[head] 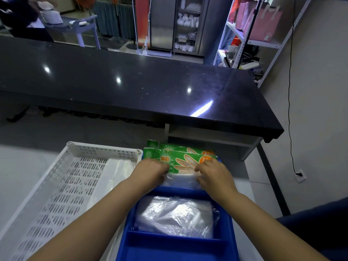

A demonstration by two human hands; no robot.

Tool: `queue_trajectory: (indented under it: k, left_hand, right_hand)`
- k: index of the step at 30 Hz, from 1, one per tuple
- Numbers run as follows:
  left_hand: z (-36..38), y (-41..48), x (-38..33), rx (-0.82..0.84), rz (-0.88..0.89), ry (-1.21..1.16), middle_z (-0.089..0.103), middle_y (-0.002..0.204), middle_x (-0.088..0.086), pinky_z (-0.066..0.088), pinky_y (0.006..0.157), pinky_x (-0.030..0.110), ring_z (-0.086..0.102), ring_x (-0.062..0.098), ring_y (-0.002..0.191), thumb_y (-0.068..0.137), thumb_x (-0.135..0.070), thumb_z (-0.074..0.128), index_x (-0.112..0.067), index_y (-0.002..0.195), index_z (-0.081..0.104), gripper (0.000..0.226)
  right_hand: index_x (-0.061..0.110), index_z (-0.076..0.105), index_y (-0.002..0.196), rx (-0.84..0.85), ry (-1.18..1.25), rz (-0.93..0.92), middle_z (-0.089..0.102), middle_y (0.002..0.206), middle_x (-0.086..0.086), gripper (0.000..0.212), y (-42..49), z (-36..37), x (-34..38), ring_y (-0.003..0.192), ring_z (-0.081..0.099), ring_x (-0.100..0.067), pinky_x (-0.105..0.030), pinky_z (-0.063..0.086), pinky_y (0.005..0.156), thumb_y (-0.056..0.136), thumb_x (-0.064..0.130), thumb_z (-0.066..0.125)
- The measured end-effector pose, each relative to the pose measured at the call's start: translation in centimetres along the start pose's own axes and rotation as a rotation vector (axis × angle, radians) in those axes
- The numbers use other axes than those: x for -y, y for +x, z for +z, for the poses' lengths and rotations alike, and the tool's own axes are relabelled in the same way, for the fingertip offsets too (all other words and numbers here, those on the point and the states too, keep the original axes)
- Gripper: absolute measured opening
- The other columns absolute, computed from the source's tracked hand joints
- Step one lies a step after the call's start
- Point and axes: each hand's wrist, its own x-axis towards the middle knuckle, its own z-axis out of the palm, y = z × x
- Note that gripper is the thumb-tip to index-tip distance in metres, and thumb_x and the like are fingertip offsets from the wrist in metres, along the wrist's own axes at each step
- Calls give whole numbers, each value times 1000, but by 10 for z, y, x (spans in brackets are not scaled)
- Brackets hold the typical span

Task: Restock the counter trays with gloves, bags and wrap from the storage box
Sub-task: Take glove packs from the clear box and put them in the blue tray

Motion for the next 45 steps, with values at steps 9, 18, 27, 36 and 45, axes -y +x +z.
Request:
queue_trajectory:
  k: [9, 18, 27, 36, 45]
  left_hand:
    - [-20, -28, 34, -332, -258, -466, 59, 90, -11, 38, 65, 15, 52, 2, 76, 80, -16, 69, -20, 107, 64, 27]
    - [-4, -32, 6, -76, 7, -4, 69, 82, 4, 47, 66, 30, 61, 27, 78, 73, -11, 66, -17, 79, 69, 9]
    - [-17, -37, 14, 25, -21, 130, 69, 100, 2, 34, 89, 32, 54, 24, 100, 79, -14, 50, -23, 101, 66, 28]
    - [-37, -42, 1, -174, 61, 5, 71, 95, -1, 41, 78, 33, 60, 24, 89, 88, -20, 42, -23, 97, 64, 24]
    - [-24, -107, -1, -96, -9, -27, 70, 90, -2, 34, 69, 29, 57, 22, 82, 89, -24, 40, -22, 87, 62, 22]
  right_hand:
    - [21, 67, 101, 41, 40, 32, 67, 104, 1, 19, -5, 1, -3, 98, 53, -18, -29, 37, 82, 84, 26, 61]
    - [24, 63, 102, 164, 36, 98, 65, 109, 3, 16, -12, -5, -4, 95, 57, -19, -31, 49, 77, 87, 27, 60]
    - [26, 62, 105, 125, 61, 198, 62, 112, 5, 17, -10, -35, -3, 92, 59, -14, -25, 49, 75, 91, 32, 54]
    - [24, 61, 89, -68, 65, 268, 56, 79, 12, 8, -29, -73, 10, 69, 54, -5, -15, 42, 60, 91, 29, 55]
    - [26, 62, 86, 129, 20, 211, 67, 89, 4, 14, -65, -43, 58, 77, 58, -14, -29, 52, 69, 91, 30, 50]
